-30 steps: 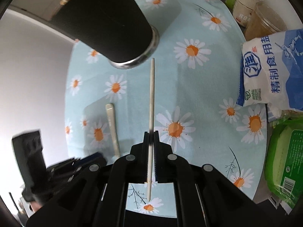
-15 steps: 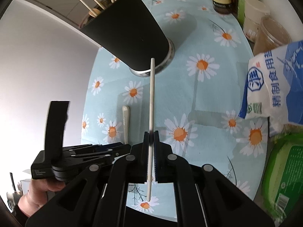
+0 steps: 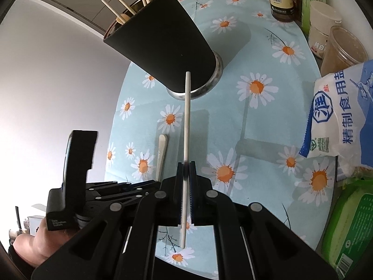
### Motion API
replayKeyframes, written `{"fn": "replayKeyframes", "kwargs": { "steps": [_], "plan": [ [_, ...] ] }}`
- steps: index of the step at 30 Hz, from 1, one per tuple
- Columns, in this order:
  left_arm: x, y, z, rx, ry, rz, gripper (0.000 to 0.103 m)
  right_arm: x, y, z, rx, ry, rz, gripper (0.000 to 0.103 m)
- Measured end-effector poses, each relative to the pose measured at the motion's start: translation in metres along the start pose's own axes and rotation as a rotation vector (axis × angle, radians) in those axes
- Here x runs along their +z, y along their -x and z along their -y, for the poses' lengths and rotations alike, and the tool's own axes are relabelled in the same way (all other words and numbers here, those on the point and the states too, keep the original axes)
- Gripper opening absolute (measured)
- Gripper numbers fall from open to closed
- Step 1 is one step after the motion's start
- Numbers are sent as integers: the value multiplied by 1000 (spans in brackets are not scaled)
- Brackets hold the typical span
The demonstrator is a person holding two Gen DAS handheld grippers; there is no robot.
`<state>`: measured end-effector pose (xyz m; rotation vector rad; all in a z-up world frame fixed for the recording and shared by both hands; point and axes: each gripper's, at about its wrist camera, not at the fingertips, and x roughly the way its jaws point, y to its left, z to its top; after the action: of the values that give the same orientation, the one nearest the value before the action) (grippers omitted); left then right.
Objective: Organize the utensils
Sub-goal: 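Close the left tool on the white spoon handle while the right tool holds the chopstick, then lift the white spoon and white chopstick up over the black holder with both tools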
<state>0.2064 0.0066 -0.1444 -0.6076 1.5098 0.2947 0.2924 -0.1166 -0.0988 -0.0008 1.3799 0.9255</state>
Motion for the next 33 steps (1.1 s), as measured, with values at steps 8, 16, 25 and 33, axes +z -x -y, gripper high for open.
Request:
{"fn": "replayKeyframes", "kwargs": {
  "steps": [8,16,25,33],
  "plan": [
    [-15,9,-29,-102,21,63,6,-3,-14,-6,-21,18,-35,5],
    [-35,46,-55,-185,0,187,6,-6,-21,-23,16,73,-26,6],
    [-55,102,-64,-284,-20,375,6,-4,-4,-46,77,169,66,6],
    [-47,154,-57,-384,-89,566,6,14,41,-68,150,290,302,6]
  ]
}}
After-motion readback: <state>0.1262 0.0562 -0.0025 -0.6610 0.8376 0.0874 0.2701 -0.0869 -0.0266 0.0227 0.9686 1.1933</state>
